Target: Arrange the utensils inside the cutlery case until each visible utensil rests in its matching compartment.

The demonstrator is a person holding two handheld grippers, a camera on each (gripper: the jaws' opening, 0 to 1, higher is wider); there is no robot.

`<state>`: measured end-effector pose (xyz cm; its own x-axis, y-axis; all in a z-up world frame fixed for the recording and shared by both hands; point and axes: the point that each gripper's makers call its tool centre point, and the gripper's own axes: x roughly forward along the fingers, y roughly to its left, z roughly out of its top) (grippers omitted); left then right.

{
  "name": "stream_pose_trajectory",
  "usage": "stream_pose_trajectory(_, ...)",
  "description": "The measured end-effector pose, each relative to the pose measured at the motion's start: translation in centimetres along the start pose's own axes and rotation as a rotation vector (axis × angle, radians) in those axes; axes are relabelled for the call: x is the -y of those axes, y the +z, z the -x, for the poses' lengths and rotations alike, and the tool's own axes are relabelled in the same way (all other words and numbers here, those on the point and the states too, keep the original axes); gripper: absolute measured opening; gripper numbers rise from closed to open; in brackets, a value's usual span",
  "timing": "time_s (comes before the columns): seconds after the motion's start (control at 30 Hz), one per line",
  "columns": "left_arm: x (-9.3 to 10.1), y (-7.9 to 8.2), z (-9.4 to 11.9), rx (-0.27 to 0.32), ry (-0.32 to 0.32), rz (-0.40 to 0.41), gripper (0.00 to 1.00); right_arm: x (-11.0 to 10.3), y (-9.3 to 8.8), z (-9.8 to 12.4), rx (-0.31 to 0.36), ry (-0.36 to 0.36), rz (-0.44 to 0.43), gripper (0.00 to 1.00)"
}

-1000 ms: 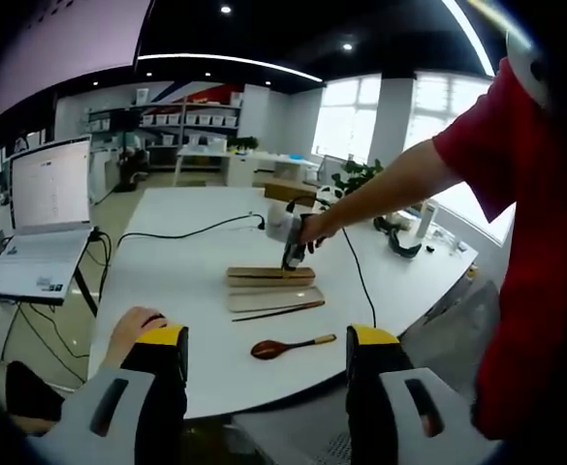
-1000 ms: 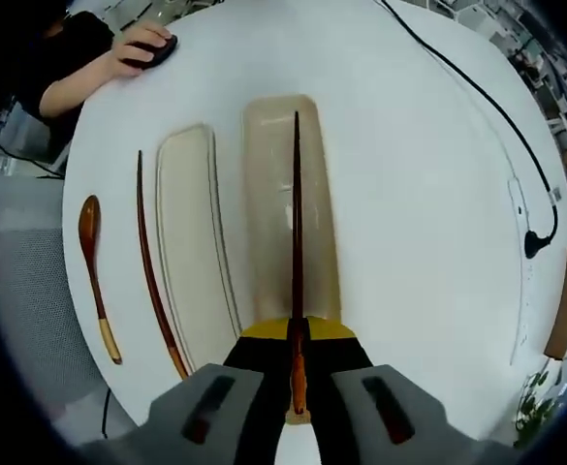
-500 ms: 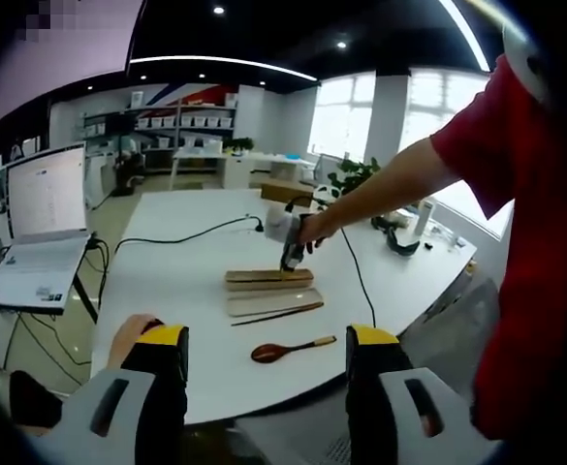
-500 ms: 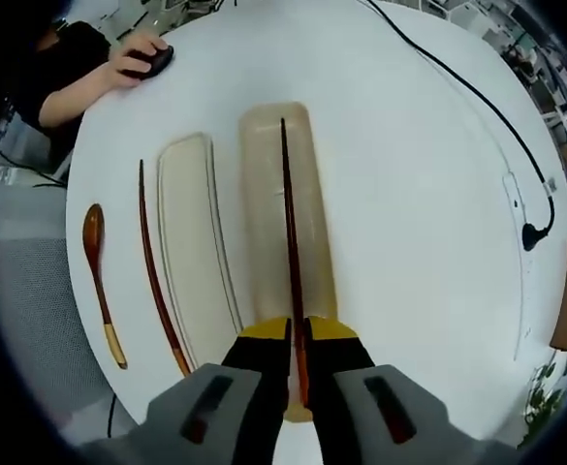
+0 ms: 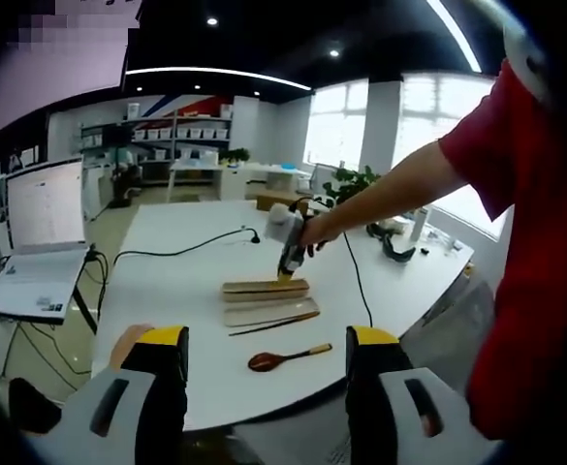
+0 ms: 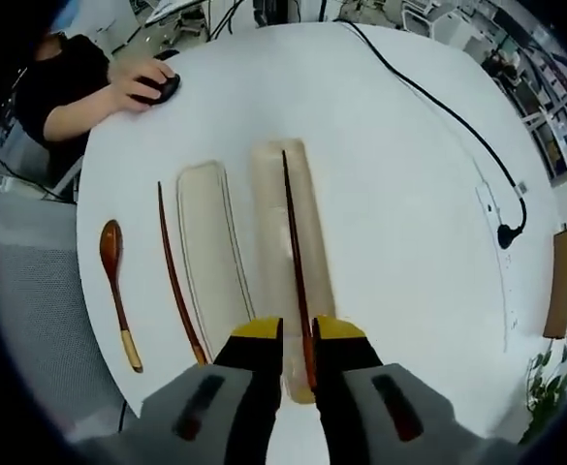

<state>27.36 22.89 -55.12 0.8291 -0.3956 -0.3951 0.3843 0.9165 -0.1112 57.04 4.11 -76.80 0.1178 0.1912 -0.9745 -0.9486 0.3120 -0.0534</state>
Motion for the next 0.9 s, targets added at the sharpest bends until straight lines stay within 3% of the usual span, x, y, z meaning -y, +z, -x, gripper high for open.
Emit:
stream_pose_trajectory(0.1, 0.1, -0.2, 0.2, 0.008, -0.008, 0.006, 0.67, -0.5, -0.1, 0.9, 0.021, -0.016, 0.011, 0.16)
stream_pose_trajectory(0.3, 0.1, -0.2, 0.5, 0.020, -0.019, 0.010, 0.67, -1.7, -0.2, 2.5, 0.052, -0.007, 0.000, 0.12)
stream_pose_trajectory(0.43, 0.1, -0.2, 0.4, 0.025, -0.031, 0.011, 0.67, -3.6, -0.1, 4.3, 0.089, -0.006, -0.011, 0.13)
stream_pose_trajectory(0.63, -0.3, -0.2, 0.3, 0.029, -0.033, 0.014, 0.67, -3.7, -0.7, 4.2, 0.089, -0.017, 0.014, 0.13)
stream_pose_trajectory(0.73, -0.9, -0.8, 0.2, -0.003, -0.009, -0.009, 0.66, -4.0, -1.1, 4.2, 0.095, -0.019, 0.004, 0.14)
stream_pose_trajectory(0.9, -1.6, -0.7, 0.5, 0.011, 0.002, 0.006, 0.68, -4.9, -1.3, 4.3, 0.123, -0.033, 0.004, 0.15)
